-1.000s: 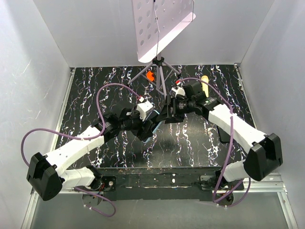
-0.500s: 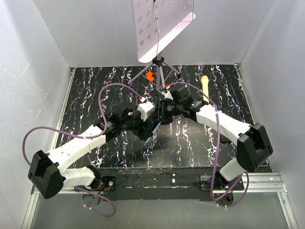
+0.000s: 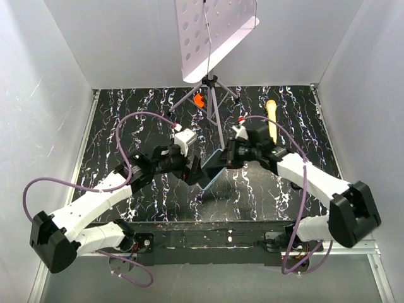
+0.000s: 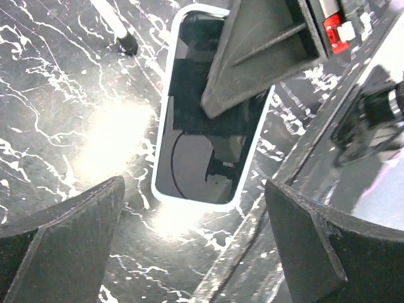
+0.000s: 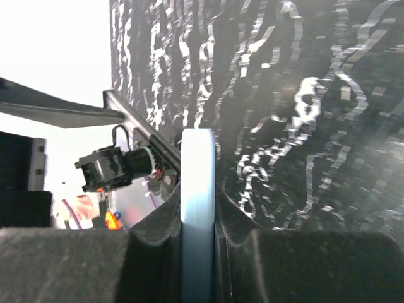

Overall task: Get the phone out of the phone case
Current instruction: Adjust the phone.

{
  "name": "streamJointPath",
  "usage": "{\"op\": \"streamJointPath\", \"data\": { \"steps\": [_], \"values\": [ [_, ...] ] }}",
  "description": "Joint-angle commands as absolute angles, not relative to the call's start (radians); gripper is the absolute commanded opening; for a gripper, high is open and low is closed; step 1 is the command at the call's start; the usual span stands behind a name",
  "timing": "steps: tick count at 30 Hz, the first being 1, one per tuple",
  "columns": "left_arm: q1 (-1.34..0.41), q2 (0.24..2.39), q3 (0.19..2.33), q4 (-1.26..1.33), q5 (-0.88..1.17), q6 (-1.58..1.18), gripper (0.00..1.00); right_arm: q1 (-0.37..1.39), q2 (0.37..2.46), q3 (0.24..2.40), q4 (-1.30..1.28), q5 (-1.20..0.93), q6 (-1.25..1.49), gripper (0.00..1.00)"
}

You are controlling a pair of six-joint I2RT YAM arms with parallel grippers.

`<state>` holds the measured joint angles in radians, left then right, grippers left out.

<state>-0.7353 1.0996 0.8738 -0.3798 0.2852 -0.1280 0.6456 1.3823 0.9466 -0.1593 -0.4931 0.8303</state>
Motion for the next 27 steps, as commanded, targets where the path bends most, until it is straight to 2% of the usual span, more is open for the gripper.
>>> {"op": "streamJointPath", "data": {
  "steps": [1,3,5,8,10,13,21,27],
  "values": [
    [-0.692,1.034,0.877,-0.342,0.334,-0.342,0.93,0.525,1.214,0.842,-0.073,-0.528,0.747,0.01],
    [-0.635,1.032,0.855,-0.324,0.406,-0.449,0.92,0.468,1.146,0.818,-0.129,-0.541,0.681,0.01],
    [-0.545,1.04,0.789,-0.208,0.577,-0.588,0.88,0.401,1.082,0.802,-0.169,-0.589,0.623,0.01],
    [-0.457,1.101,0.671,0.177,0.86,-0.861,0.72,0.306,1.01,0.788,-0.186,-0.718,0.582,0.01],
    [-0.457,1.156,0.62,0.438,0.935,-0.987,0.63,0.255,0.979,0.792,-0.184,-0.82,0.566,0.01],
    [-0.469,1.196,0.611,0.63,0.966,-1.074,0.6,0.224,0.96,0.801,-0.155,-0.945,0.568,0.01],
    [-0.551,1.226,0.67,0.563,0.97,-0.976,0.44,0.224,0.957,0.782,0.075,-1.034,0.753,0.01],
    [-0.566,1.23,0.664,0.512,0.95,-0.928,0.42,0.224,0.976,0.772,0.161,-1.075,0.831,0.01]
  ]
}}
